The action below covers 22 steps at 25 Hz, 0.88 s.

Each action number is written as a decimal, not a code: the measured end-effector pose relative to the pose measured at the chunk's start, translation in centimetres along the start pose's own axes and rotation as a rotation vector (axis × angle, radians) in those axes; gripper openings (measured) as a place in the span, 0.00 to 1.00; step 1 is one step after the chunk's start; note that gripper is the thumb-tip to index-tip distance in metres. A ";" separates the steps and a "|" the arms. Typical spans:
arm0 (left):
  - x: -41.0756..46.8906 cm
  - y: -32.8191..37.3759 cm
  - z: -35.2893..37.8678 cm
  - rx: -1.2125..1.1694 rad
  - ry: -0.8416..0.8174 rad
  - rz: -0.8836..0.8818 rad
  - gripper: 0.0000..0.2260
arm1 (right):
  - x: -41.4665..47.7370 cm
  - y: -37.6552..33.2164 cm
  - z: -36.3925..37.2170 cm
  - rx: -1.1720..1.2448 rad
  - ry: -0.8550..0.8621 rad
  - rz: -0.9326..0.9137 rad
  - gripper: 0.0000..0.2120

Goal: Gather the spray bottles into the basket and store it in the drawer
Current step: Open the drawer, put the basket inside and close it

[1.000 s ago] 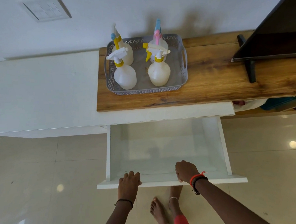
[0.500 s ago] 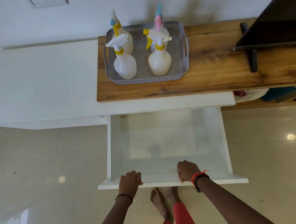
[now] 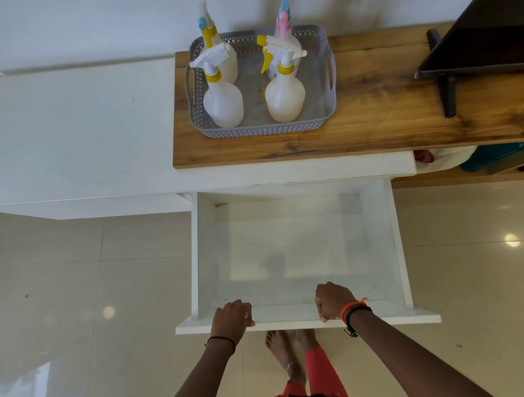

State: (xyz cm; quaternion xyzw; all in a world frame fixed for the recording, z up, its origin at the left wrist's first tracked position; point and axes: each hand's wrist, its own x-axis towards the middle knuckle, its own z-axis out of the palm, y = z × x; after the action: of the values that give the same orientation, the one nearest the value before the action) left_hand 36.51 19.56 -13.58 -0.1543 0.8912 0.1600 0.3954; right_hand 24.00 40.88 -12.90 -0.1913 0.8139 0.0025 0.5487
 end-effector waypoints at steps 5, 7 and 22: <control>-0.2 0.0 -0.3 0.025 -0.009 0.018 0.08 | -0.1 0.3 0.1 0.021 -0.006 -0.013 0.10; -0.3 0.0 -0.4 0.042 -0.018 0.025 0.08 | 0.0 0.4 0.2 0.037 -0.012 -0.019 0.11; 3.8 -0.1 -15.3 -0.569 0.403 -0.088 0.08 | 0.0 4.1 -14.6 0.731 0.590 -0.041 0.09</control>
State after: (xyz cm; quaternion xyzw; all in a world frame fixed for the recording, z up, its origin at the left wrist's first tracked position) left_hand 24.13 12.64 -6.71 -0.3249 0.8635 0.3514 0.1593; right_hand 9.73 41.57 -7.95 0.0060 0.8786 -0.3494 0.3254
